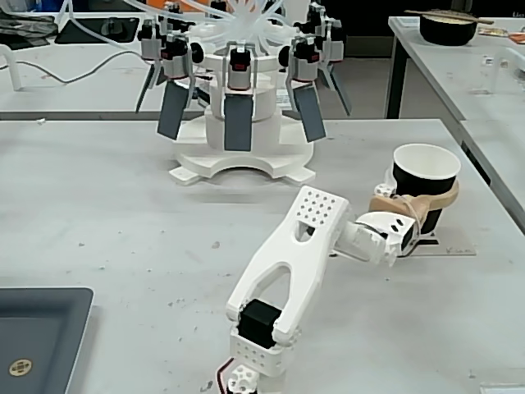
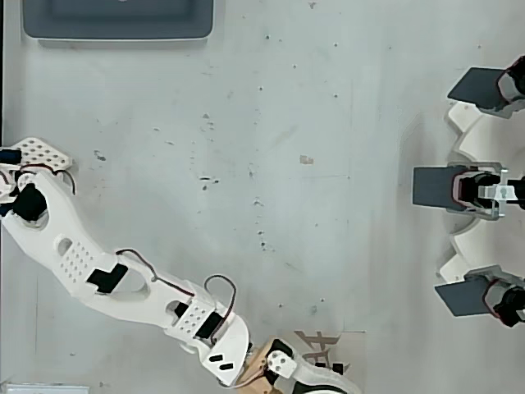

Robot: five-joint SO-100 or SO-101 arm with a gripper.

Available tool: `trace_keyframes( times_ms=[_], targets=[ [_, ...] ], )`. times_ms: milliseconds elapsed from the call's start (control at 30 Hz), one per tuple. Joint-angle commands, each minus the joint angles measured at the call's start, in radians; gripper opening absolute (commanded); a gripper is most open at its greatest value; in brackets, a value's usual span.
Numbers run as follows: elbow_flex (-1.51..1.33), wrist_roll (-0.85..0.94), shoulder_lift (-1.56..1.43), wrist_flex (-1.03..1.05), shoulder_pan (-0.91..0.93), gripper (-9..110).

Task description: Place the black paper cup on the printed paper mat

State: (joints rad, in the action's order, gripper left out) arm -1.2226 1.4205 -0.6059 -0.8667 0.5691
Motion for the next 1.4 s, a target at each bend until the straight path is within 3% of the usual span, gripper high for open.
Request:
trace_keyframes(
  times_ms=[0,400,1033,1367],
  targets=[
    [0.08,-0.008,0.008,0.006,0.006,11],
    [0.11,-0.008,0.086,0.0,0.002,14],
    [-0.021,0.008,-0.014,-0.025,0.032,50],
    [-0.219,0.014,-0.183,-0.058,0.072,56]
  ],
)
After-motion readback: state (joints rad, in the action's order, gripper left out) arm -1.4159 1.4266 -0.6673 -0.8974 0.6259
